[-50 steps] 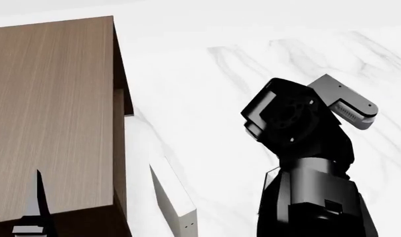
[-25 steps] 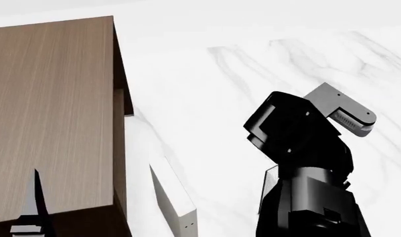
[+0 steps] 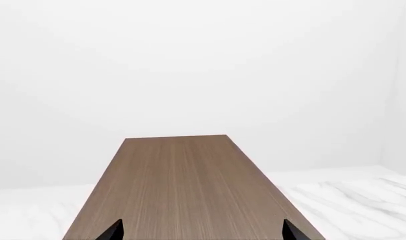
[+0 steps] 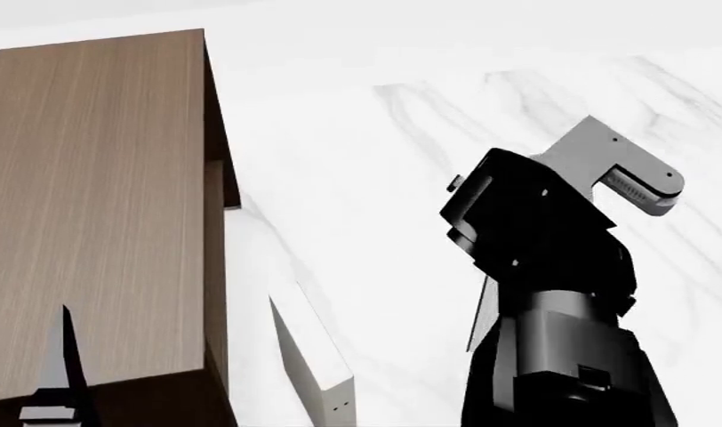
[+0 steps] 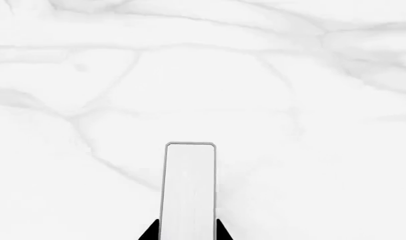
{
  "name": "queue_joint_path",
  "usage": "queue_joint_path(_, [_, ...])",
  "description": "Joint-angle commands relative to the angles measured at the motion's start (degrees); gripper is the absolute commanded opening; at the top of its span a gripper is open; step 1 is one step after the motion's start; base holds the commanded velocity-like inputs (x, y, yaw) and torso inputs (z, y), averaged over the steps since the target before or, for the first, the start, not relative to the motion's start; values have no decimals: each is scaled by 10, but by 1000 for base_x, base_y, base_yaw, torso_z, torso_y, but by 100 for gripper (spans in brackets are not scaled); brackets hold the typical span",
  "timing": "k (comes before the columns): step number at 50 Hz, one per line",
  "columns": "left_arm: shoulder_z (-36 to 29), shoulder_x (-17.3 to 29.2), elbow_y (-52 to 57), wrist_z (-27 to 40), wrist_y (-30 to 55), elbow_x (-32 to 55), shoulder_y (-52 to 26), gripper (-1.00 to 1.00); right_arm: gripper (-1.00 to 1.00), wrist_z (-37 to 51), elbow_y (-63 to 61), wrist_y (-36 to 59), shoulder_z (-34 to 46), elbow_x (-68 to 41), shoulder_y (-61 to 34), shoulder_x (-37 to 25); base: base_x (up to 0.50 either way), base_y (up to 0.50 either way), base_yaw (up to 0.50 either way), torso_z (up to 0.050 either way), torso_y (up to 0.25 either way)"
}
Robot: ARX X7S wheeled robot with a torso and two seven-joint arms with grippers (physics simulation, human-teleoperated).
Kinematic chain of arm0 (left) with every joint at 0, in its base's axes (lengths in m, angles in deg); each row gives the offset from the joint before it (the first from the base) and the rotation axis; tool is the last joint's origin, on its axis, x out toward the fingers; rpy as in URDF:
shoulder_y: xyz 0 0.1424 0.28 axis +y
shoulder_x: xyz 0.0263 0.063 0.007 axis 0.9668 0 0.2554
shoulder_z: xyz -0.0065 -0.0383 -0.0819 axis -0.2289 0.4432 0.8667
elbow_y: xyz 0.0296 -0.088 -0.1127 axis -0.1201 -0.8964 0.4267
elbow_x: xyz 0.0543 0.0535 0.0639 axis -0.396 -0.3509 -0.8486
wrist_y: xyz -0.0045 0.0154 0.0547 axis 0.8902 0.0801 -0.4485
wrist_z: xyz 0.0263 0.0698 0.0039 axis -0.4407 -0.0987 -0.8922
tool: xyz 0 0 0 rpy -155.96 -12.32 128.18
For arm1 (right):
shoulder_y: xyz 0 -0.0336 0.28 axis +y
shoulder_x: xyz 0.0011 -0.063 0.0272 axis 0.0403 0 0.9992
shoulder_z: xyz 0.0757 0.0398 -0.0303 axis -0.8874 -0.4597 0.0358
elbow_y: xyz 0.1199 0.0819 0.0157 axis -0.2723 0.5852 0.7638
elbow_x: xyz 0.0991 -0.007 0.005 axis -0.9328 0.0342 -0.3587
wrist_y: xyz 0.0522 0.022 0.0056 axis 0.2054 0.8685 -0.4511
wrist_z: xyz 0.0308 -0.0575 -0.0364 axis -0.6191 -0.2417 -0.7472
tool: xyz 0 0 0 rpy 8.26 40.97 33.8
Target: Pick up the book in the middle and place it on the cabinet shelf.
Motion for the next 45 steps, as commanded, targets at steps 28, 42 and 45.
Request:
queue_joint_path(28, [12,-6,-3,-12,-12,3,-1,100,-100,-184,-181,-446,445,-357,-3,3,0,0,0,0,0])
queue_joint_path(42, [7,-5,-4,-10,-12,2,-1,100,-100,-270,-322,-399,388,-496,24,-14,0,0,0,0,1])
queue_joint_path(45, [8,-3,0,-8,-11,3,-1,100,-100,-298,-320,-328,375,-559,22,-16,0,0,0,0,0])
